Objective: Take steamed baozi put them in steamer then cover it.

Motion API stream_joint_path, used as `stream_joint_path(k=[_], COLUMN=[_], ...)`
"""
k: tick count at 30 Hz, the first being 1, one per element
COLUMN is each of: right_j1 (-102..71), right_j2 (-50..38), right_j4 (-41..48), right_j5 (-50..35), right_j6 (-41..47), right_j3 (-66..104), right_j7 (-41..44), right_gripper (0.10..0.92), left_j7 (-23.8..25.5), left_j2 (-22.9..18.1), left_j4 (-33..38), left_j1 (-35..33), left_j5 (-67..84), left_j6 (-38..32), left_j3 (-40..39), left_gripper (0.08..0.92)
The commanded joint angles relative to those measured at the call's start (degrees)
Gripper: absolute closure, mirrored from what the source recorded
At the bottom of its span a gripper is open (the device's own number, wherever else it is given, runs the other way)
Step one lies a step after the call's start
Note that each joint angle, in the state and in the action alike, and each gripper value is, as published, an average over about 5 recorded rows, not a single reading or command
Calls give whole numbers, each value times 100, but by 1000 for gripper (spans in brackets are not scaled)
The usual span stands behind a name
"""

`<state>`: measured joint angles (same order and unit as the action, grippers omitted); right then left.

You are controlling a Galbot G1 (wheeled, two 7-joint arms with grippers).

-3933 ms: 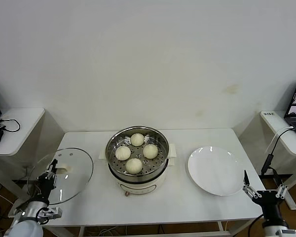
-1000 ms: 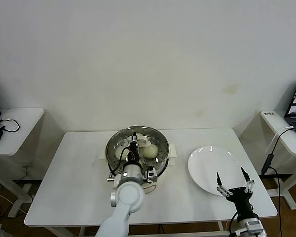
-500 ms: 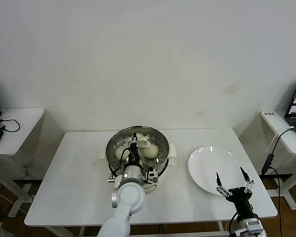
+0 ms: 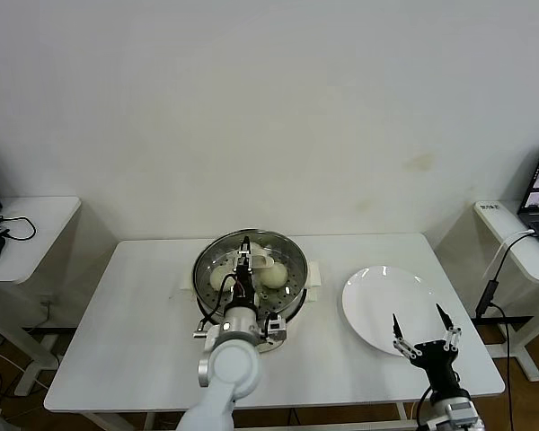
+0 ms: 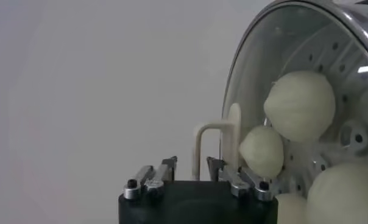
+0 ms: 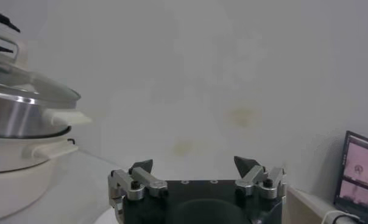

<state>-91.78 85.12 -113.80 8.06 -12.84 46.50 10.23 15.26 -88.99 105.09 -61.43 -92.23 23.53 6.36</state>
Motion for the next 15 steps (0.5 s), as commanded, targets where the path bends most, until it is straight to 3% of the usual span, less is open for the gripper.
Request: stream_joint_path(k=[1, 7, 15], right_j1=[-21, -56, -249], right_j2=[10, -18, -309], right_j4=[-10, 17, 117], right_j5=[15, -34, -454], right_j6=[2, 16, 54], right_j3=[6, 3, -71], right_j7=[3, 14, 38], right_gripper=[203, 203, 203], left_j7=[-92, -775, -2398], left_j2=[359, 750, 1161], left_j4=[1041, 2103, 2844], left_j1=[-679, -1527, -2831], left_j5=[378, 1716, 7324], left_j6=[-47, -334, -1431], left_j3=[-34, 268, 1440], left_gripper=[391, 225, 177])
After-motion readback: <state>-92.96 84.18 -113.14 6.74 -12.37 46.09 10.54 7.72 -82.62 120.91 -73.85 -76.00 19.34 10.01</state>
